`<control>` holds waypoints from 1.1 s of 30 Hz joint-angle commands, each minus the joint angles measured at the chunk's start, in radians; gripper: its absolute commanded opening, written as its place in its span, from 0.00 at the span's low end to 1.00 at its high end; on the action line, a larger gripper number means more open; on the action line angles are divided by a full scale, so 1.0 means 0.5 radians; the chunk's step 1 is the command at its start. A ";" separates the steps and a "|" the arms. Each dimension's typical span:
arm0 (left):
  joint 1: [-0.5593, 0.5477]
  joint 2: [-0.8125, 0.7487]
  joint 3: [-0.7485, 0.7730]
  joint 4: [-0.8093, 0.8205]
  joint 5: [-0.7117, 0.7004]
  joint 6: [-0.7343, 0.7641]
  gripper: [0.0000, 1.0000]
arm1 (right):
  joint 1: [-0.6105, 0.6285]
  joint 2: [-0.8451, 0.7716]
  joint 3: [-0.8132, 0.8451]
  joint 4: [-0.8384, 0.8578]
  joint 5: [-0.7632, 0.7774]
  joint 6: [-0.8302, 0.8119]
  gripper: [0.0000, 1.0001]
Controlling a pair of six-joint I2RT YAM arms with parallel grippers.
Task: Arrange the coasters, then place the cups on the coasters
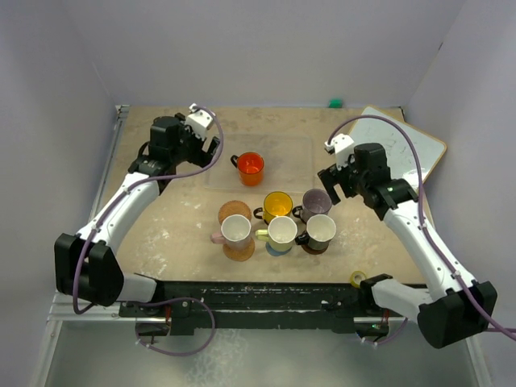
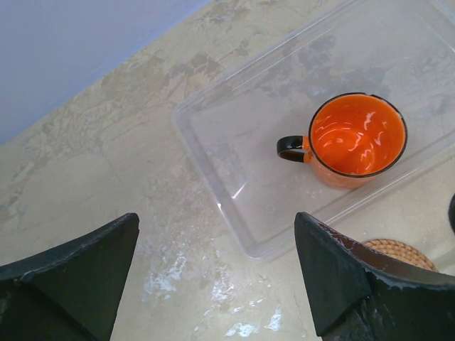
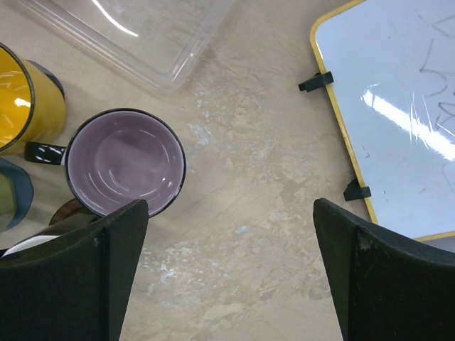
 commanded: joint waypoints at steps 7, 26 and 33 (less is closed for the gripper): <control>0.019 0.030 0.194 -0.020 -0.078 0.221 0.87 | -0.084 -0.125 -0.044 0.105 0.015 0.043 1.00; -0.038 0.452 0.631 -0.267 0.297 0.292 0.88 | -0.092 -0.175 -0.042 0.048 -0.093 -0.010 1.00; -0.122 0.712 0.829 -0.364 0.376 0.391 0.88 | -0.122 -0.225 -0.040 0.029 -0.135 0.000 1.00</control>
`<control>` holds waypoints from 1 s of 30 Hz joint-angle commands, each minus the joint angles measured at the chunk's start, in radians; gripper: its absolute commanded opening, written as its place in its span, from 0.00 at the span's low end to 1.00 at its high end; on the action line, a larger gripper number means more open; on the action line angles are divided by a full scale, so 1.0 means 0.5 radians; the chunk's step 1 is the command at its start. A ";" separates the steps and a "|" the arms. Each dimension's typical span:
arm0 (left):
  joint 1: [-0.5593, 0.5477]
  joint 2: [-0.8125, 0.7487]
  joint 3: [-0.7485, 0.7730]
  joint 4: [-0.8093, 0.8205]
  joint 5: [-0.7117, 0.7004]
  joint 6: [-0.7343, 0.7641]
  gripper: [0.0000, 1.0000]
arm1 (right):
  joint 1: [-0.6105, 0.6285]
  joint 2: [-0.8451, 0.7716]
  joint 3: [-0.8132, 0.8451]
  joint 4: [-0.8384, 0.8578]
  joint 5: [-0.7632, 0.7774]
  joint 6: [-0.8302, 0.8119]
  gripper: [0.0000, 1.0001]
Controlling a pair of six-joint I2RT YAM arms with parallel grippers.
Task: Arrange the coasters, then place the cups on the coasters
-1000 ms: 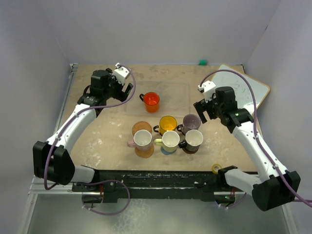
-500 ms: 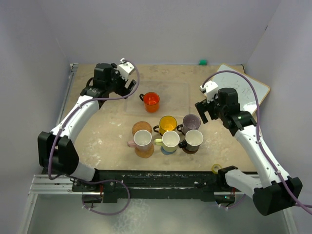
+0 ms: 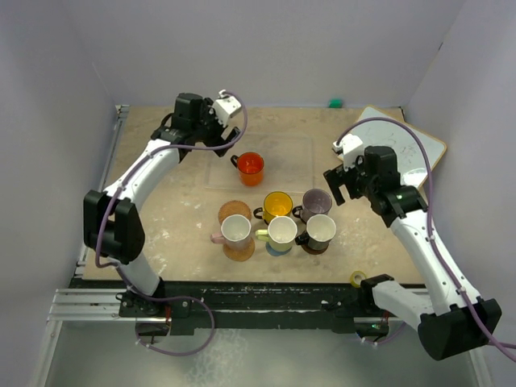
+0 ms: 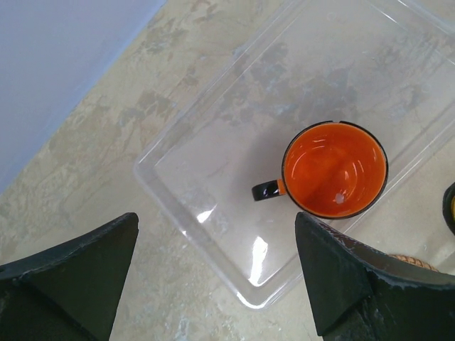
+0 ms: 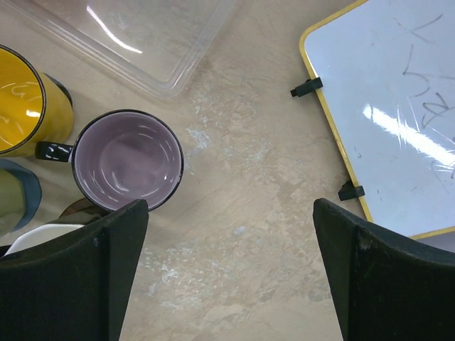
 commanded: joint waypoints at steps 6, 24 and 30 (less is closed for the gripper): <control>-0.148 0.390 0.399 -0.300 0.183 0.291 0.88 | -0.056 -0.124 0.000 0.021 -0.059 -0.023 1.00; -0.218 1.055 1.171 -0.976 0.405 0.666 0.70 | -0.069 -0.122 0.000 0.071 -0.011 -0.069 1.00; -0.227 1.184 1.317 -1.059 0.414 0.744 0.65 | -0.071 -0.116 0.000 0.071 -0.013 -0.075 1.00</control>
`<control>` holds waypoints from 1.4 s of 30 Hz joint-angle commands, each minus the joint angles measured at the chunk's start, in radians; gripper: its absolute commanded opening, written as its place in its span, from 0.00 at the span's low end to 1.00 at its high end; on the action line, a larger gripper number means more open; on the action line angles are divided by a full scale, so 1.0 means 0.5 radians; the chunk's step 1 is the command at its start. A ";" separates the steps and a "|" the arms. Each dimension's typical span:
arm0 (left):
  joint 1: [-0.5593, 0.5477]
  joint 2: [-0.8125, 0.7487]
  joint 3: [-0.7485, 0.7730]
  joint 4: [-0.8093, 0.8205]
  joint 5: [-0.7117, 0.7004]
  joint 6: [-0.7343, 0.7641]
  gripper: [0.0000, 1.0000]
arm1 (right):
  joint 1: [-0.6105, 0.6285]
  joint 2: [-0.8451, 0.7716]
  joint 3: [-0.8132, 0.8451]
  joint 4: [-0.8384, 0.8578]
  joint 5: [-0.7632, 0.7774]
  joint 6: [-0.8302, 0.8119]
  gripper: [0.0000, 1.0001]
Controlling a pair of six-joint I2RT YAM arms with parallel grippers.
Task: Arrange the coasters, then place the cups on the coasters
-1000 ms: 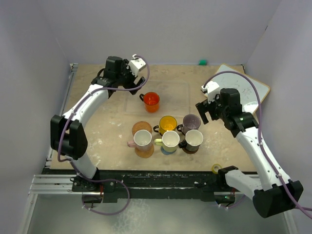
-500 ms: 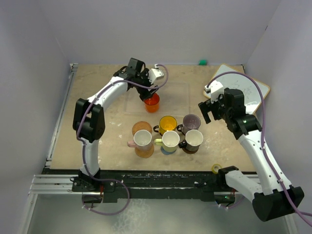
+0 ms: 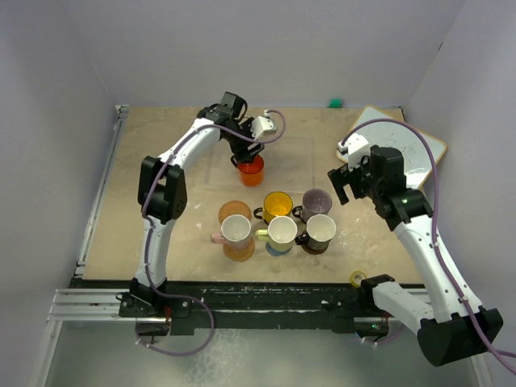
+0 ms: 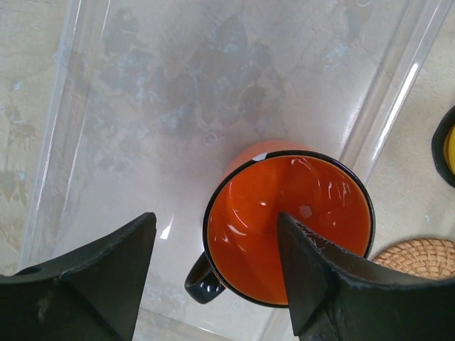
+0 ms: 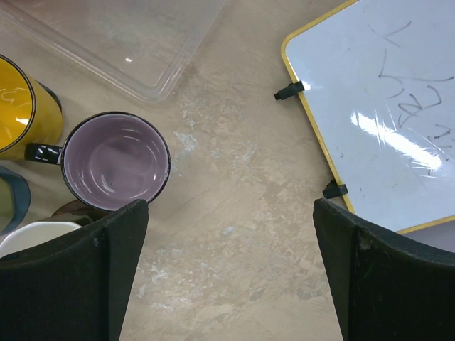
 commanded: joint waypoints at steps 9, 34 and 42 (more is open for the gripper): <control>-0.028 0.217 0.345 -0.164 0.199 0.192 0.54 | -0.015 -0.021 -0.049 0.073 -0.005 -0.042 1.00; -0.045 0.332 0.455 -0.358 0.237 0.340 0.20 | -0.014 -0.010 -0.056 0.073 -0.018 -0.050 1.00; -0.046 0.274 0.455 -0.392 0.194 0.390 0.07 | -0.013 -0.008 -0.056 0.075 -0.015 -0.054 1.00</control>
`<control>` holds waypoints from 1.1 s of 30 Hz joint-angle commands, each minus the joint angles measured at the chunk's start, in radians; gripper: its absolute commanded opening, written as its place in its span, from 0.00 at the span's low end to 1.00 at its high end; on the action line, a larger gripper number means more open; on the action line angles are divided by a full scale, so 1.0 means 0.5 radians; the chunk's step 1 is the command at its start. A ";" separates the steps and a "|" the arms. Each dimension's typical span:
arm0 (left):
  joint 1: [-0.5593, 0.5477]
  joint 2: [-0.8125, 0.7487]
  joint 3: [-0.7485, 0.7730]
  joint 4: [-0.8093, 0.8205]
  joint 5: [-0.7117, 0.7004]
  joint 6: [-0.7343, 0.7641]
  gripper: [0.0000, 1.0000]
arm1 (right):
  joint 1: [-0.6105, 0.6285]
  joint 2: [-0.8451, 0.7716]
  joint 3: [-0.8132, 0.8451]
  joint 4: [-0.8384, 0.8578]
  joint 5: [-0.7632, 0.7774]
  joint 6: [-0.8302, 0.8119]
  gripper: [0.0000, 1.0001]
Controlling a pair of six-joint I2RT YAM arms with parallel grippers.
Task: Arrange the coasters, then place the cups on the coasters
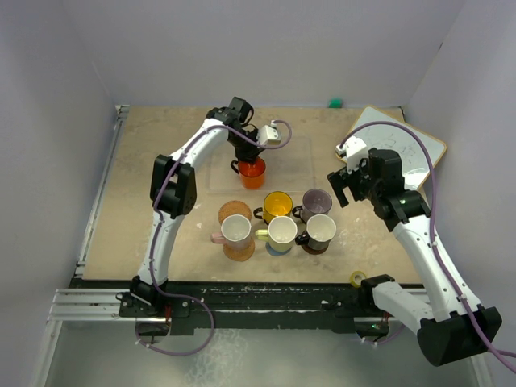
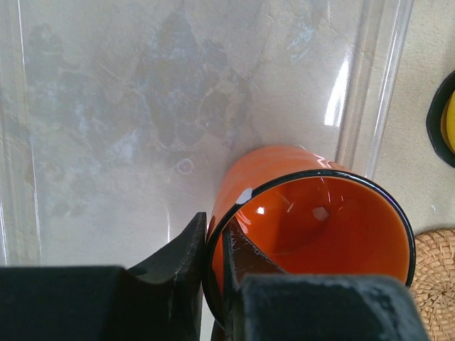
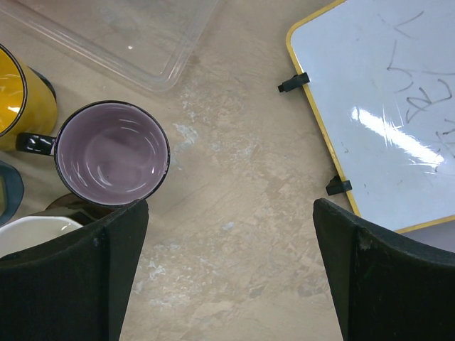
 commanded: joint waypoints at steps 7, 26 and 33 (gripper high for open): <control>-0.008 -0.175 0.069 -0.048 0.037 0.070 0.03 | -0.010 -0.005 0.002 0.063 -0.013 -0.021 1.00; -0.005 -0.590 -0.044 0.143 -0.080 -0.114 0.03 | -0.011 -0.016 0.002 0.066 0.002 -0.022 1.00; -0.008 -0.854 -0.337 0.261 -0.223 -0.506 0.03 | -0.010 -0.016 0.002 0.068 0.005 -0.020 1.00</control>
